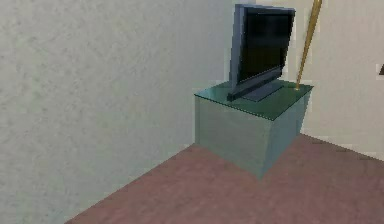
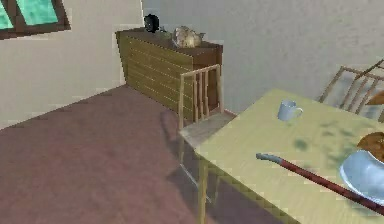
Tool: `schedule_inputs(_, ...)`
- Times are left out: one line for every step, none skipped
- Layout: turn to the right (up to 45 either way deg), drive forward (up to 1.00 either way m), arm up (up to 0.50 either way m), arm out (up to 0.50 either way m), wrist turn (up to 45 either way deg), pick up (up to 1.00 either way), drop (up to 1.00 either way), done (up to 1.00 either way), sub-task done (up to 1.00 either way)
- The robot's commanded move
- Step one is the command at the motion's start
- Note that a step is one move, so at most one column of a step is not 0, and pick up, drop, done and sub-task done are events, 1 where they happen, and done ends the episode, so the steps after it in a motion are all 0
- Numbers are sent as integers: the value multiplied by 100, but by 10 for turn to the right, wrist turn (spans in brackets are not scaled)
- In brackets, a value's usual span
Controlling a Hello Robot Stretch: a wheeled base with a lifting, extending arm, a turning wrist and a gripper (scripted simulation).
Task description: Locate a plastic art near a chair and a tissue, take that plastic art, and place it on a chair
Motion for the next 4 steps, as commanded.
schedule_inputs(360,0,0,0,0,0,0,0,0)
schedule_inputs(0,85,0,0,0,0,0,0,0)
schedule_inputs(450,0,0,0,0,0,0,0,0)
schedule_inputs(180,0,0,0,0,0,0,0,0)
